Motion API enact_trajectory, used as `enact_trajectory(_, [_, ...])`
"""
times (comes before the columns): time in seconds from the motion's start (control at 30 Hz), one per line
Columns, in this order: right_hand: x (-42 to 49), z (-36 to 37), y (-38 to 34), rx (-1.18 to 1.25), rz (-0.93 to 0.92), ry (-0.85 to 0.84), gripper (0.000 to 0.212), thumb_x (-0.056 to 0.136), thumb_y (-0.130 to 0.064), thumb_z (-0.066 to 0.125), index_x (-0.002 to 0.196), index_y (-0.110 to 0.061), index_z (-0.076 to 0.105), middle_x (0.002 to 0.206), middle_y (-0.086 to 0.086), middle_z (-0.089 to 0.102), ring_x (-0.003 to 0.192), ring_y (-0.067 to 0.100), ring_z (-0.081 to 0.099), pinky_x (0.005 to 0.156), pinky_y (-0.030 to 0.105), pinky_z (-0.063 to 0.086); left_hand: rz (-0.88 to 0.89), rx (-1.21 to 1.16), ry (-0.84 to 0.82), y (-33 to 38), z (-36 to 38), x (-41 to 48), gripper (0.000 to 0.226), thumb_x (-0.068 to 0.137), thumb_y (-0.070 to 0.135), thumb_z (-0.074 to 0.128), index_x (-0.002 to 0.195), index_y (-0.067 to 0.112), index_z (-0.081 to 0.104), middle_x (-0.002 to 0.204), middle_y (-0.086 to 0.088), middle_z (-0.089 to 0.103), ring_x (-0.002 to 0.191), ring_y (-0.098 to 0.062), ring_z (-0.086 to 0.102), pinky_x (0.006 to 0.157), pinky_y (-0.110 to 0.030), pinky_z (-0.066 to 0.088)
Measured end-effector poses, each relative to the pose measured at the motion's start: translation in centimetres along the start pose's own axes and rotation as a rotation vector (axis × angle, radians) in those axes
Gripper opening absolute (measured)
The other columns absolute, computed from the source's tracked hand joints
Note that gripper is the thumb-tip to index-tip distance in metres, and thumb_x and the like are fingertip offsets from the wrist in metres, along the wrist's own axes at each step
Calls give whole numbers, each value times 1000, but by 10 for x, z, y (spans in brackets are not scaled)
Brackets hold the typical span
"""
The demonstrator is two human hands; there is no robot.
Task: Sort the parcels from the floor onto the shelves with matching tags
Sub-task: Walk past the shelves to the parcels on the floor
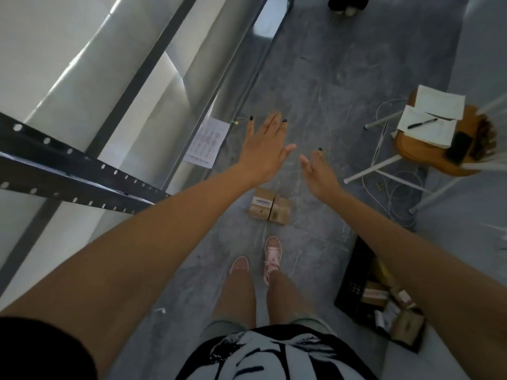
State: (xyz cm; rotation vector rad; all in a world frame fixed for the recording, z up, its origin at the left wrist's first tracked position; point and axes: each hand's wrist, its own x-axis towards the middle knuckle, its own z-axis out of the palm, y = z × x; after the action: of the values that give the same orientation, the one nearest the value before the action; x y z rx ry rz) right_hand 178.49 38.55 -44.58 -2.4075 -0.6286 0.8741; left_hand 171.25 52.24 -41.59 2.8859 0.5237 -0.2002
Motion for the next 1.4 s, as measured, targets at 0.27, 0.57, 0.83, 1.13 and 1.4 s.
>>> enact_trajectory(0.27, [26, 22, 15, 103, 38, -48, 42, 102, -29, 27, 75, -7, 50, 78, 14, 49, 76, 23, 49, 75, 34, 36, -36, -43, -122, -28, 42, 14, 58, 98, 45, 21, 143, 10, 28, 155, -12, 22, 145, -24, 12, 116, -54, 9])
enact_trajectory(0.57, [87, 77, 54, 400, 476, -74, 50, 101, -38, 29, 122, -2, 58, 127, 22, 55, 120, 32, 50, 101, 38, 38, -287, -411, -375, -41, 119, 55, 44, 99, 31, 29, 116, -2, 53, 128, -23, 50, 120, -37, 46, 103, -51, 35])
enact_trajectory(0.83, [197, 182, 136, 661, 750, -82, 65, 97, -51, 24, 137, -4, 43, 142, 14, 45, 130, 29, 42, 108, 40, 34, -423, -690, -457, -86, 295, 89, 22, 97, 16, 38, 84, 25, 53, 86, -1, 56, 101, -19, 49, 78, -27, 40])
enact_trajectory(1.13, [308, 366, 294, 650, 826, -215, 35, 99, -12, 37, 66, -12, 49, 64, 1, 49, 47, 11, 53, 32, 17, 37, -609, -669, -584, -156, 572, 134, 55, 94, 7, 40, 146, 7, 22, 149, -18, 33, 132, -33, 38, 100, -33, 35])
enact_trajectory(1.4, [358, 446, 356, 405, 565, -313, 30, 89, 6, 45, 113, -1, 63, 96, 3, 60, 79, 15, 56, 59, 19, 46, -831, -914, -621, -165, 693, 158, 48, 91, 2, 50, 136, 3, 33, 136, -21, 47, 122, -34, 48, 90, -34, 43])
